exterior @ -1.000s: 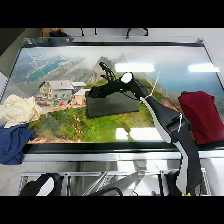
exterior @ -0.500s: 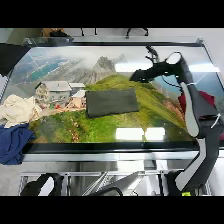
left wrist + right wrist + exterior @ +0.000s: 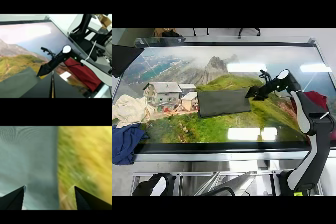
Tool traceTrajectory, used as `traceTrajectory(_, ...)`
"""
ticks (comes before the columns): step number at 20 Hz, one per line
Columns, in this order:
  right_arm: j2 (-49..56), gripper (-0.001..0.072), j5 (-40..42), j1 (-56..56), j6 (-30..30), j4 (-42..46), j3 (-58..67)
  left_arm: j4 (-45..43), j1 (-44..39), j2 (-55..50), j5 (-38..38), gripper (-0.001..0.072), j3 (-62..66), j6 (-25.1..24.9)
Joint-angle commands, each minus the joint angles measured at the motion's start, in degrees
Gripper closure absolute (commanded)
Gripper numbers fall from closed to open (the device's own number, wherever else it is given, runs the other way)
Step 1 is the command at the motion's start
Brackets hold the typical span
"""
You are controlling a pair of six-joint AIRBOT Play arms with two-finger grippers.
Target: Fold the shirts.
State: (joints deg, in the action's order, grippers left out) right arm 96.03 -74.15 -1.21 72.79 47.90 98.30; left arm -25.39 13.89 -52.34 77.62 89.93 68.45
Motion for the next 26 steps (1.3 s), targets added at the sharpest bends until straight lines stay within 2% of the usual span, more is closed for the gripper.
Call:
traceTrajectory(1,1.2,0.0011,2.56,-2.56,-2.38,-3.48,-0.87,-0.02,0.07,0.04,0.02,0.0692,-0.02,-0.04)
traceTrajectory(5,1.29,0.002,3.72,-3.89,-3.96,-6.12,-0.87,-0.09,0.07,0.04,0.04,0.0692,-0.02,-0.04)
traceTrajectory(6,1.31,0.0052,3.63,-3.98,-4.87,-7.54,-0.87,-0.11,0.07,0.04,0.04,0.0692,-0.04,-0.04)
traceTrajectory(7,1.31,0.0217,3.61,-4.0,-6.36,-9.18,-0.87,-0.11,0.07,0.04,0.04,0.0692,-0.04,-0.04)
traceTrajectory(8,1.31,0.0282,3.61,-3.98,-7.43,-10.73,-0.87,-0.11,0.07,0.04,0.04,0.0692,-0.04,-0.04)
traceTrajectory(10,1.31,0.0297,3.52,-3.98,-8.7,-13.4,-0.87,-0.13,0.07,0.04,0.04,0.0692,-0.04,-0.04)
traceTrajectory(11,1.31,0.0507,3.21,-4.0,-9.68,-14.49,-0.87,-0.13,0.07,0.04,0.04,0.0692,-0.04,-0.04)
traceTrajectory(12,1.31,0.0685,3.17,-3.98,-10.38,-15.91,-0.87,-0.13,0.07,0.04,0.04,0.0692,-0.04,-0.04)
traceTrajectory(16,-0.26,0.0695,1.7,-2.34,-13.09,-25.42,0.28,-0.15,0.07,0.02,0.04,0.0692,-0.04,-0.04)
traceTrajectory(20,-6.21,0.0695,2.8,6.73,-13.11,-36.63,6.03,-0.39,0.07,0.02,0.79,0.0692,-0.04,-0.04)
traceTrajectory(23,-13.29,0.0696,8.72,16.22,-8.52,-37.66,7.58,-0.39,0.07,0.02,1.51,0.0692,-0.04,-0.04)
traceTrajectory(26,-18.01,0.0696,10.95,26.49,-3.74,-37.55,7.56,-0.37,0.07,0.04,1.95,0.0692,-0.04,-0.04)
